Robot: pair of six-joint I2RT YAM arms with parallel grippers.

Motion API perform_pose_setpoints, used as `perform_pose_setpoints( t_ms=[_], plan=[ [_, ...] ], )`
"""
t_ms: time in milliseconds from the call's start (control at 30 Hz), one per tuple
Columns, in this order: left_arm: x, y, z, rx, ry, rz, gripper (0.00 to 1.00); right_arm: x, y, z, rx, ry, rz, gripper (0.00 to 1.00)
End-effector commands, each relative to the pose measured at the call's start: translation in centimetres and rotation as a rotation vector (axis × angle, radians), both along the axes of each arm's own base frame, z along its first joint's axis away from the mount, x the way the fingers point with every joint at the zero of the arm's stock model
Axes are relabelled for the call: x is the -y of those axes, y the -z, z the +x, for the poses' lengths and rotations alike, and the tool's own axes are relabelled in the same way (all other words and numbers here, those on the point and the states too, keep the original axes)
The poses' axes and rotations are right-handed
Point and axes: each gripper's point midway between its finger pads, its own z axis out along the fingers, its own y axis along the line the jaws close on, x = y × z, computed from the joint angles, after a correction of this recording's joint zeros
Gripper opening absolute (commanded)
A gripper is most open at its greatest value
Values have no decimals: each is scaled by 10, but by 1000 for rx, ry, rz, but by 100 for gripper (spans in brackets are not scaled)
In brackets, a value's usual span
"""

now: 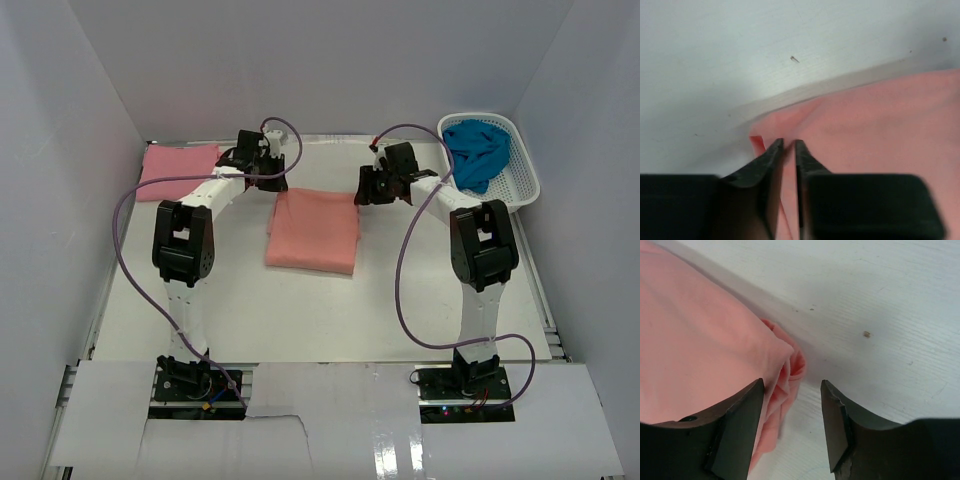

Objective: Fold and stack the t-shirts
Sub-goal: Fold the long partially folded tshirt into a neat square

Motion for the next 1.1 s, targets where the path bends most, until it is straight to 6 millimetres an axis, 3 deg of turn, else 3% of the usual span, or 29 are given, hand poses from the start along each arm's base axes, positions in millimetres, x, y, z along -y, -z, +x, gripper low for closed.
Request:
perform_pose_setpoints(
  t_ms=[0, 33, 67, 100, 167, 200, 267, 300, 367, 400, 467, 733, 833, 933, 1000, 1033, 1067],
  plan=[
    [-10, -46, 25, 138, -89, -15, 32, 6, -23, 26, 99, 55, -2, 56],
    [-11, -64, 27, 190, -104, -32, 42, 7, -28, 21, 108, 54, 2, 57],
    [-10, -61, 28, 198, -109, -34, 74, 7, -31, 19, 118, 53, 9, 58],
    [-12, -85, 26, 251, -113, -48, 98, 7, -36, 20, 143, 55, 19, 58],
    [-14, -99, 20, 301, -114, -63, 98, 9, -53, 14, 179, 60, 37, 58],
    [-16, -118, 16, 336, -117, -70, 98, 11, -45, 6, 162, 59, 36, 58],
    [-18, -121, 7, 326, -129, -81, 98, 10, -56, -5, 163, 49, 66, 58],
    [-18, -132, 0, 331, -131, -97, 98, 10, -47, -15, 132, 43, 66, 58],
    [-10, -123, -16, 251, -126, -153, 98, 5, -48, -29, 90, 11, 104, 58],
    [-9, -117, -24, 204, -125, -165, 98, 4, -39, -40, 54, -1, 109, 58],
    [7, -108, -41, 129, -53, -235, 98, -3, -46, -51, 55, -25, 151, 56],
    [37, -77, -83, -85, 57, -413, 98, -20, -18, -96, -132, -99, 169, 58],
    [25, -50, -91, -144, -21, -384, 98, -15, -11, -99, -112, -67, 159, 57],
    [8, -41, -93, -164, -89, -397, 98, -12, -6, -100, -115, -58, 142, 50],
    [-10, -55, -89, -119, -128, -457, 97, -10, -3, -103, -122, -56, 139, 46],
    [-16, -44, -99, -159, -162, -495, 97, -11, -4, -104, -124, -64, 144, 45],
    [-21, -50, -102, -145, -158, -536, 97, -12, -3, -106, -131, -70, 151, 45]
  ],
)
